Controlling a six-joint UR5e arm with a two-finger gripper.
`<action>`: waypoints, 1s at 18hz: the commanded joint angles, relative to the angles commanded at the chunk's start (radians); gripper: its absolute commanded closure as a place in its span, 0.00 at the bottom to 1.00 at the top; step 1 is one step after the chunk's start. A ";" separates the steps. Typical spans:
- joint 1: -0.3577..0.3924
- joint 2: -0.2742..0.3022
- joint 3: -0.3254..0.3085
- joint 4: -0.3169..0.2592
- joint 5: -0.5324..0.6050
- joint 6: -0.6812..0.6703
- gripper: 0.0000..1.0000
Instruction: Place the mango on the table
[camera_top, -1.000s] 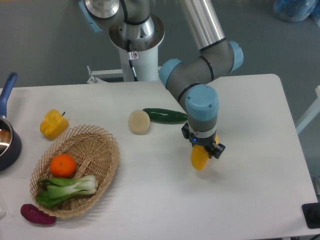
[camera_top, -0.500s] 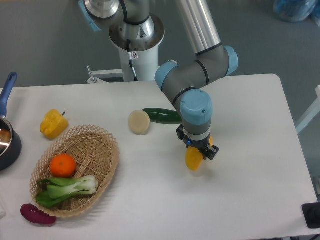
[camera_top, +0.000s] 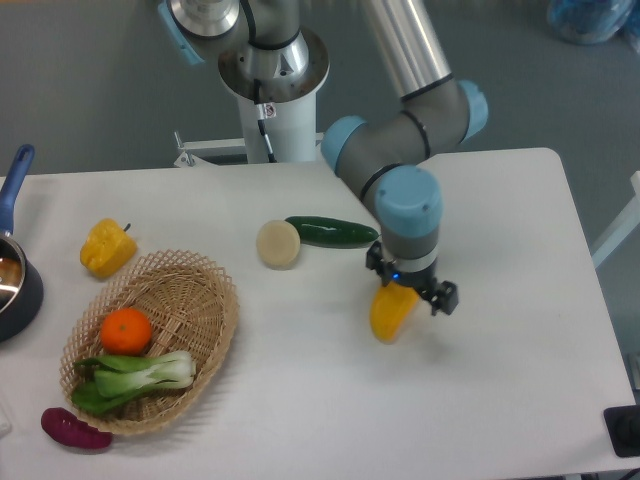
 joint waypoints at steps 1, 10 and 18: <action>0.028 0.003 0.006 0.000 -0.006 0.008 0.00; 0.235 0.014 0.038 -0.002 -0.170 0.210 0.00; 0.232 0.017 0.023 0.000 -0.175 0.239 0.00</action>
